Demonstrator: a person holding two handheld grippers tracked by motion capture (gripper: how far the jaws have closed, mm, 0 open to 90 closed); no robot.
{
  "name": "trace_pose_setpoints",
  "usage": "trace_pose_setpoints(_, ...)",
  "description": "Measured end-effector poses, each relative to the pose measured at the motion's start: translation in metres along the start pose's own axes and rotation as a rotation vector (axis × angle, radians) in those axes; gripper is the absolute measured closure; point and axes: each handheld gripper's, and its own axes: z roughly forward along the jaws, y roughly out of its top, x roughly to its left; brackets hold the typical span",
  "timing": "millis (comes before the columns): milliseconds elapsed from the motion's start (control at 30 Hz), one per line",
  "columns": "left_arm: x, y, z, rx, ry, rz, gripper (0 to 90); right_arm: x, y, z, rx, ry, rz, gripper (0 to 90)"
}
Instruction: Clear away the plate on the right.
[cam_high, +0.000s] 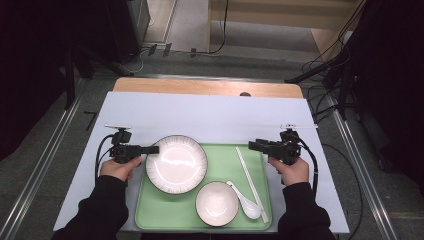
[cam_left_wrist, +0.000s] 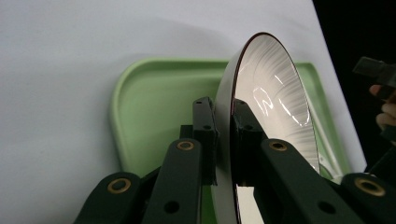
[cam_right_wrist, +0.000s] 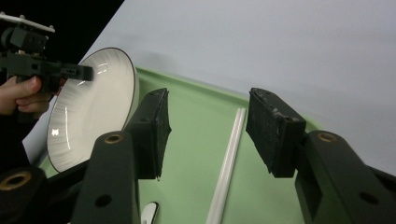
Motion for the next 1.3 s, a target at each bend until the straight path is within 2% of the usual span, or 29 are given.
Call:
trace_pose_setpoints(200, 0.004, -0.002, 0.001, 0.011, -0.002, -0.016, 83.6, -0.003, -0.008, -0.002, -0.001, 0.003, 0.001, 49.0)
trace_pose_setpoints(267, 0.008, -0.003, 0.002, 0.020, -0.006, -0.035, 83.6, -0.004, -0.010, -0.004, 0.001, 0.001, 0.003, 49.0)
trace_pose_setpoints(367, 0.009, -0.005, 0.004, 0.038, 0.030, -0.020, 84.5, -0.006, -0.013, -0.005, 0.009, -0.011, -0.004, 48.8)
trace_pose_setpoints(467, 0.011, -0.006, 0.005, 0.040, 0.032, -0.017, 84.6, -0.006, -0.017, -0.004, 0.012, -0.040, -0.005, 48.7)
trace_pose_setpoints(567, 0.012, -0.006, 0.005, 0.045, 0.036, -0.013, 84.5, -0.007, -0.020, -0.002, 0.022, -0.040, -0.007, 48.7)
trace_pose_setpoints(633, 0.011, -0.007, 0.005, 0.050, 0.052, 0.012, 83.6, -0.006, -0.021, -0.001, 0.032, -0.036, -0.015, 48.0)
trace_pose_setpoints(733, 0.006, -0.009, 0.005, 0.044, 0.073, 0.065, 74.8, -0.004, -0.022, -0.002, 0.032, -0.027, -0.030, 46.2)
trace_pose_setpoints(967, 0.000, -0.010, -0.004, -0.003, 0.093, 0.118, 59.8, -0.003, -0.025, -0.011, 0.046, -0.026, -0.070, 41.6)
trace_pose_setpoints(1033, -0.002, -0.011, -0.009, -0.014, 0.105, 0.133, 55.2, -0.002, -0.027, -0.015, 0.050, -0.056, -0.068, 39.1)
trace_pose_setpoints(1133, -0.005, -0.014, -0.018, -0.037, 0.092, 0.162, 51.7, 0.000, -0.031, -0.019, 0.067, -0.118, -0.097, 34.1)
trace_pose_setpoints(1300, -0.006, -0.021, -0.031, -0.056, 0.095, 0.197, 44.7, -0.001, -0.040, -0.031, 0.060, -0.103, -0.126, 30.6)
